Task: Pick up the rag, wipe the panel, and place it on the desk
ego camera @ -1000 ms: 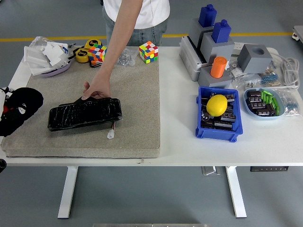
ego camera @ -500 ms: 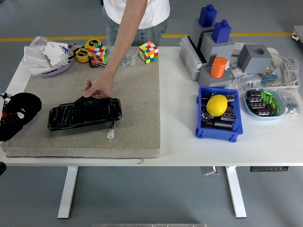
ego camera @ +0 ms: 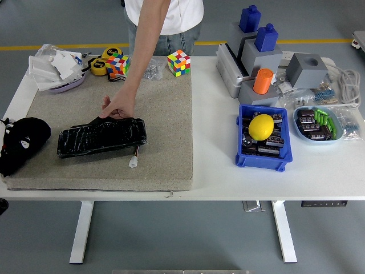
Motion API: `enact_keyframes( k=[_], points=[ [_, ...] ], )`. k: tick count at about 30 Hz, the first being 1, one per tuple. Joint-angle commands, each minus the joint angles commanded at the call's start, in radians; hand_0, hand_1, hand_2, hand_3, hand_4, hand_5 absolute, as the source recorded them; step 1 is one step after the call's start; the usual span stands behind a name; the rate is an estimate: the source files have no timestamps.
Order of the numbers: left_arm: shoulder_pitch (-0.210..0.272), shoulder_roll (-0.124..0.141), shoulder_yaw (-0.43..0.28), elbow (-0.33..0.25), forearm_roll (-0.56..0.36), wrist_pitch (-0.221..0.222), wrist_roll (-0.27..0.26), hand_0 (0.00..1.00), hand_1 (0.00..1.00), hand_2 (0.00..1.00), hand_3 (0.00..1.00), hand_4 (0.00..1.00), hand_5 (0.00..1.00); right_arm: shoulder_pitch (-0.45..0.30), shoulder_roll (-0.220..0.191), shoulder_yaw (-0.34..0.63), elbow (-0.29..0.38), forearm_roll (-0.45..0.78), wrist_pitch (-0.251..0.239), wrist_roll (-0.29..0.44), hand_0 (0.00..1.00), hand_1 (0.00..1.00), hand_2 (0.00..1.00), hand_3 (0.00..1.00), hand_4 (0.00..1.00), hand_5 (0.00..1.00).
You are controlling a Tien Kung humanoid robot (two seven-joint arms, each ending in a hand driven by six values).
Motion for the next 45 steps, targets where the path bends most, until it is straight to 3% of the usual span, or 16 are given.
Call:
enact_keyframes(
  k=[15,16,45],
  points=[
    [-0.009,0.013,0.016,-0.016,-0.008,0.0,-0.002,0.339,0.486,0.527,0.606,0.78,0.268,0.007,-0.001,0.003,-0.007,0.004,-0.002,0.001,0.744,0.645,0.692,0.592,0.96,0.582],
    [-0.011,0.013,0.017,-0.018,-0.007,0.0,-0.001,0.343,0.519,0.563,0.724,0.966,0.456,0.007,-0.001,0.004,-0.008,0.004,-0.001,0.001,0.744,0.645,0.692,0.591,0.96,0.582],
    [-0.016,0.035,-0.006,-0.045,-0.009,-0.006,-0.013,0.349,0.521,0.603,0.736,0.998,0.533,0.01,-0.004,0.003,-0.021,-0.006,0.003,-0.002,0.745,0.645,0.692,0.591,0.959,0.582]
  ],
)
